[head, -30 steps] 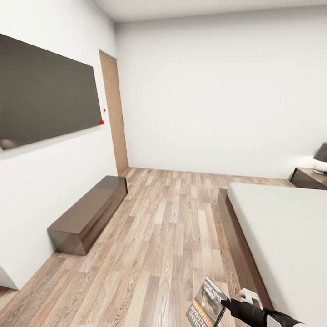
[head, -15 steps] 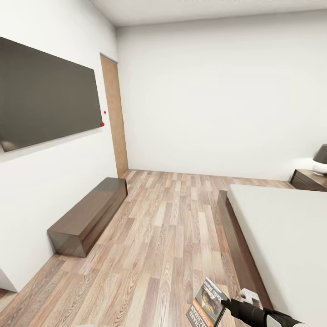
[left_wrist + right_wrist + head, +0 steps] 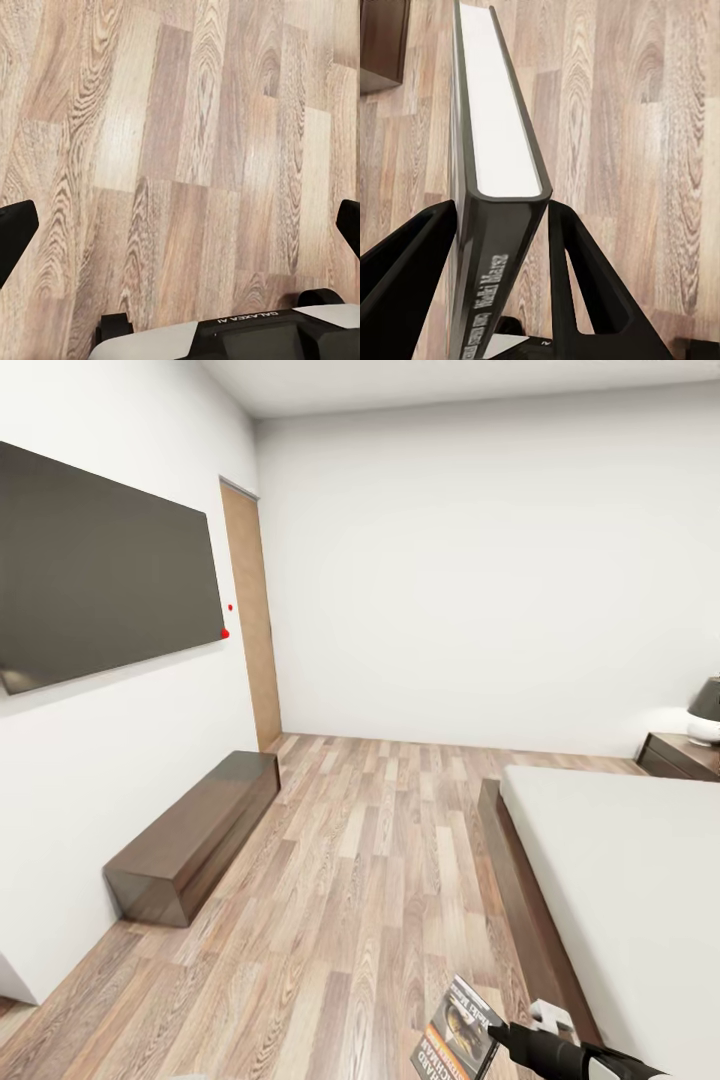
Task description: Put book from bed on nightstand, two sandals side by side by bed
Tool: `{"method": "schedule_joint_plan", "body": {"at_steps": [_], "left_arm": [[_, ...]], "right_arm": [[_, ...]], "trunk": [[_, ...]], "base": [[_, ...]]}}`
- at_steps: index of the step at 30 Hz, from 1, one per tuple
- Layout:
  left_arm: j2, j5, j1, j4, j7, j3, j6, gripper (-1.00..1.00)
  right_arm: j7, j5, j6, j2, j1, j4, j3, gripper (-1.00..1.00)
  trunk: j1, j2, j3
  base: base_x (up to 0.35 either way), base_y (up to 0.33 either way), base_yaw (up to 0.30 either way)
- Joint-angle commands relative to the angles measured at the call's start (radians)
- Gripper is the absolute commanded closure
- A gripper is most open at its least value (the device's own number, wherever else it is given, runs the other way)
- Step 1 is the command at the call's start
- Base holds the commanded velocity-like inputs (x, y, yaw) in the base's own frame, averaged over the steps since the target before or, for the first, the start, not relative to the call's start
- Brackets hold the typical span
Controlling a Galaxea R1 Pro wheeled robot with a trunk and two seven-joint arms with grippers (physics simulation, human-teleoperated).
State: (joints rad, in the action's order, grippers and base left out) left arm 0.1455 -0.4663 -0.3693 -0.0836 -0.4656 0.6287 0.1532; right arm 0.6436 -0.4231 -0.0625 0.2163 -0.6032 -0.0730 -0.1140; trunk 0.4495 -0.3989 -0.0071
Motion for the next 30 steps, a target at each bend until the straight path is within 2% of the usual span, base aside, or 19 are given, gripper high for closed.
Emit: {"method": "schedule_joint_plan", "body": {"at_steps": [1,16,21,30], "left_arm": [[0.0,-0.011,0.0,0.001,-0.002,0.008,0.005,-1.0],[0.0,-0.011,0.0,0.001,-0.002,0.008,0.005,-1.0],[0.0,-0.01,0.0,0.0,-0.002,0.008,0.005,-1.0],[0.0,-0.009,0.0,-0.001,-0.002,0.008,0.005,-1.0]], "right_arm": [[0.005,-0.011,-0.005,0.0,-0.001,-0.002,-0.007,1.0],[0.007,-0.011,-0.005,0.0,-0.001,-0.003,-0.007,1.0],[0.006,-0.011,-0.004,0.0,-0.001,-0.003,-0.007,1.0],[0.004,-0.011,-0.004,0.0,-0.001,-0.003,-0.007,1.0]], "trunk": [[0.0,-0.001,-0.001],[0.0,-0.001,-0.001],[0.0,-0.001,-0.001],[0.0,-0.001,-0.001]], "base": [[0.0,0.0,-0.115],[0.0,0.0,-0.261],[0.046,0.0,-0.067],[0.29,0.0,-0.005]]}}
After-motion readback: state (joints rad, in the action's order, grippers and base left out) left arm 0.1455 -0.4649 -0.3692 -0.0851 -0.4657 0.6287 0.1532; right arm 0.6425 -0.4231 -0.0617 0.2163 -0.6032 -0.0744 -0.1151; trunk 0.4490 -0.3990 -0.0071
